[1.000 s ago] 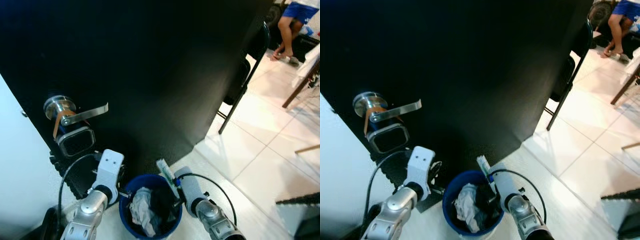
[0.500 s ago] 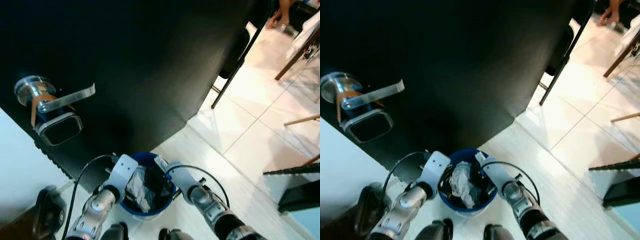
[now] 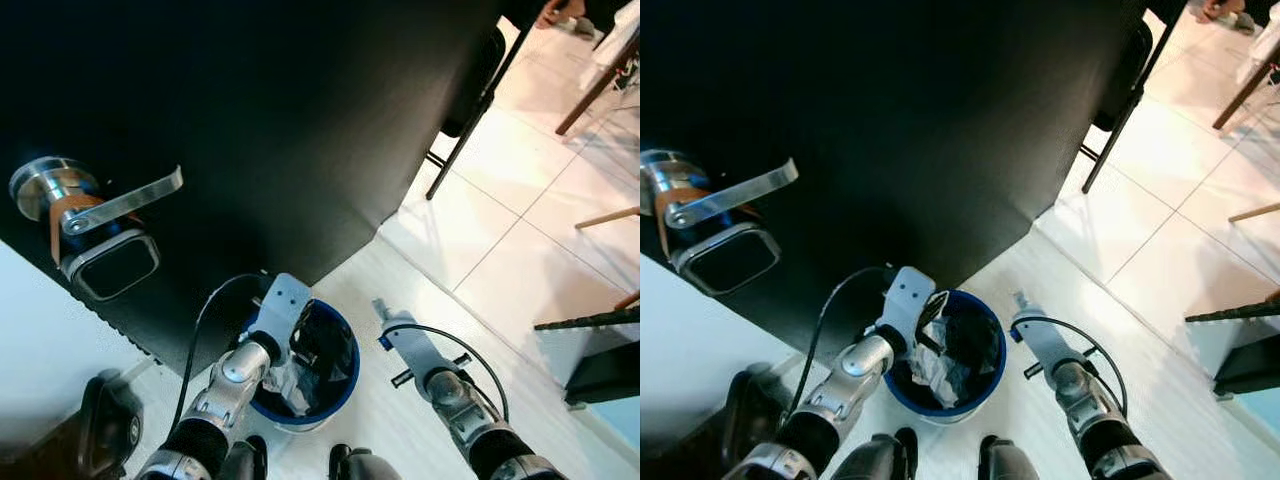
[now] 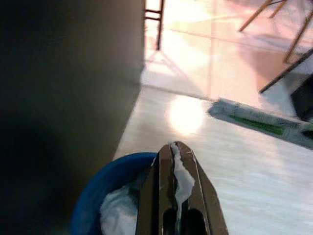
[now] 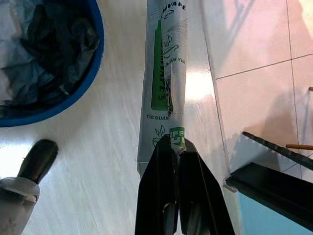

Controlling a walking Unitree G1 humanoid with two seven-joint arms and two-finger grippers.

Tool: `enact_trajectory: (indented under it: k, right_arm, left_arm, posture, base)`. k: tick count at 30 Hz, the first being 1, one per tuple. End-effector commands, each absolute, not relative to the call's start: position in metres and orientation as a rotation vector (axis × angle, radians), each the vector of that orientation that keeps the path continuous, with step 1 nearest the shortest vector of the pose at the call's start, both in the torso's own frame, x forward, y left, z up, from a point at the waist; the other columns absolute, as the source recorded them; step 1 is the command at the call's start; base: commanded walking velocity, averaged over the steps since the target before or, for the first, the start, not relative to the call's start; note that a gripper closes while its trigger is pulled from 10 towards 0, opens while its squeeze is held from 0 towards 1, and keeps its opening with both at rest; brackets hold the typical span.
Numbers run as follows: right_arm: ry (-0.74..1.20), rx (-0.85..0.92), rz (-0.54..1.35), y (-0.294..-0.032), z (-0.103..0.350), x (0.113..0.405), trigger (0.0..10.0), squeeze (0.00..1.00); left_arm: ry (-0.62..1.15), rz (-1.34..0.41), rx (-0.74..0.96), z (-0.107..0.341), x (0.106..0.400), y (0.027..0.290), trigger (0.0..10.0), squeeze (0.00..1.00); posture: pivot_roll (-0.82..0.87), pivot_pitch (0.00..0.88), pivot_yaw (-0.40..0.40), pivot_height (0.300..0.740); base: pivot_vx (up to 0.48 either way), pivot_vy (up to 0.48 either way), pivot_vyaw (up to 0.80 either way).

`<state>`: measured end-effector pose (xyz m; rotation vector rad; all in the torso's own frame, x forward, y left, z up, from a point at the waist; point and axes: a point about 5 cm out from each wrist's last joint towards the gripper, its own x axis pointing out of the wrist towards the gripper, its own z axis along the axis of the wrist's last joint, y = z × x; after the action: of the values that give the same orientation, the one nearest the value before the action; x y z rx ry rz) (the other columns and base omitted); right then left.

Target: Clean up the room

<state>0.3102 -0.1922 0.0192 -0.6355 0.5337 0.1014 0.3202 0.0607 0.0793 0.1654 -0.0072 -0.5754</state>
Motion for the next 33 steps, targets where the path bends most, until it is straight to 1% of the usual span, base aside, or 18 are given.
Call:
enact_trajectory:
  k: [1, 6, 7, 12, 13, 15, 16, 18, 21, 22, 23, 24, 25, 26, 28, 29, 32, 33]
  right_arm:
    - [0.564, -0.622, 0.091, -0.196, 0.011, 0.302, 10.0, 0.00]
    - [0.562, -0.620, 0.085, -0.195, 0.011, 0.302, 10.0, 0.00]
    - [0.561, -0.617, 0.083, -0.194, 0.012, 0.303, 10.0, 0.00]
    - [0.557, -0.610, 0.086, -0.191, 0.013, 0.304, 10.0, 0.00]
    - [0.556, -0.607, 0.090, -0.190, 0.013, 0.305, 10.0, 0.00]
    - [0.556, -0.607, 0.090, -0.190, 0.013, 0.305, 10.0, 0.00]
    - [0.554, -0.606, 0.093, -0.188, 0.013, 0.305, 10.0, 0.00]
    - [0.556, -0.577, 0.092, -0.186, 0.014, 0.306, 10.0, 0.00]
    - [0.546, -0.496, 0.137, -0.173, 0.017, 0.311, 10.0, 0.00]
    - [0.546, -0.496, 0.137, -0.173, 0.017, 0.311, 10.0, 0.00]
    - [0.549, -0.463, 0.191, -0.164, 0.016, 0.311, 10.0, 0.00]
    - [0.549, -0.463, 0.191, -0.164, 0.016, 0.311, 10.0, 0.00]
    - [0.565, -0.445, 0.265, -0.152, 0.013, 0.309, 10.0, 0.00]
    - [0.565, -0.445, 0.265, -0.152, 0.013, 0.309, 10.0, 0.00]
    - [0.595, -0.432, 0.415, -0.126, 0.007, 0.304, 10.0, 0.00]
    - [0.603, -0.435, 0.461, -0.117, 0.005, 0.302, 10.0, 0.00]
    - [0.606, -0.437, 0.483, -0.113, 0.005, 0.302, 10.0, 0.00]
    - [0.623, -0.460, 0.548, -0.103, 0.001, 0.298, 10.0, 0.00]
  left_arm:
    - [0.031, -0.597, 0.141, 0.068, 0.313, 0.057, 10.0, 0.00]
    - [0.017, -0.619, 0.147, 0.068, 0.312, 0.053, 10.0, 0.00]
    - [0.007, -0.618, 0.134, 0.069, 0.313, 0.052, 10.0, 1.00]
    - [-0.024, -0.617, 0.144, 0.072, 0.314, 0.051, 10.0, 1.00]
    - [-0.033, -0.615, 0.169, 0.072, 0.314, 0.051, 10.0, 0.42]
    - [-0.033, -0.615, 0.169, 0.072, 0.314, 0.051, 10.0, 0.42]
    - [-0.041, -0.614, 0.186, 0.071, 0.314, 0.053, 10.0, 0.00]
    - [-0.058, -0.598, 0.183, 0.073, 0.315, 0.056, 10.0, 0.00]
    - [-0.105, -0.513, 0.166, 0.078, 0.317, 0.073, 10.0, 0.00]
    - [-0.105, -0.513, 0.166, 0.078, 0.317, 0.073, 10.0, 0.00]
    - [-0.107, -0.473, 0.179, 0.075, 0.315, 0.084, 10.0, 0.00]
    - [-0.107, -0.473, 0.179, 0.075, 0.315, 0.084, 10.0, 0.00]
    - [-0.101, -0.434, 0.224, 0.069, 0.307, 0.099, 10.0, 0.00]
    - [-0.101, -0.434, 0.224, 0.069, 0.307, 0.099, 10.0, 0.00]
    - [-0.065, -0.411, 0.277, 0.053, 0.278, 0.131, 10.0, 0.00]
    - [-0.049, -0.430, 0.300, 0.048, 0.264, 0.140, 10.0, 0.00]
    - [-0.041, -0.445, 0.311, 0.045, 0.256, 0.144, 10.0, 0.00]
    - [-0.022, -0.491, 0.357, 0.040, 0.241, 0.150, 10.0, 0.00]
  posture:
    - [-0.08, 0.367, -0.016, 0.740]
    - [-0.08, 0.364, -0.012, 0.740]
    - [-0.08, 0.364, -0.013, 0.740]
    - [-0.08, 0.364, -0.019, 0.740]
    - [-0.08, 0.363, -0.022, 0.740]
    - [-0.08, 0.363, -0.022, 0.740]
    - [-0.08, 0.361, -0.025, 0.740]
    - [-0.07, 0.366, -0.040, 0.740]
    - [-0.06, 0.374, -0.055, 0.740]
    - [-0.06, 0.374, -0.055, 0.740]
    - [-0.04, 0.369, -0.069, 0.740]
    - [-0.04, 0.369, -0.069, 0.740]
    - [-0.03, 0.366, -0.076, 0.740]
    - [-0.03, 0.366, -0.076, 0.740]
    - [0.01, 0.368, -0.096, 0.740]
    - [0.02, 0.367, -0.107, 0.740]
    - [0.02, 0.367, -0.107, 0.740]
    - [0.05, 0.363, -0.130, 0.740]
  base:
    - [0.000, 0.000, 0.00]
    - [0.000, 0.000, 0.00]
    - [0.000, 0.000, 0.00]
    - [0.000, 0.000, 0.00]
    - [0.000, 0.000, 0.00]
    - [0.000, 0.000, 0.00]
    - [0.000, 0.000, 0.00]
    - [0.000, 0.000, 0.00]
    - [0.000, 0.000, 0.00]
    - [0.000, 0.000, 0.00]
    - [0.000, 0.000, 0.00]
    - [0.000, 0.000, 0.00]
    - [0.000, 0.000, 0.00]
    - [0.000, 0.000, 0.00]
    - [0.000, 0.000, 0.00]
    - [0.000, 0.000, 0.00]
    - [0.000, 0.000, 0.00]
    - [0.000, 0.000, 0.00]
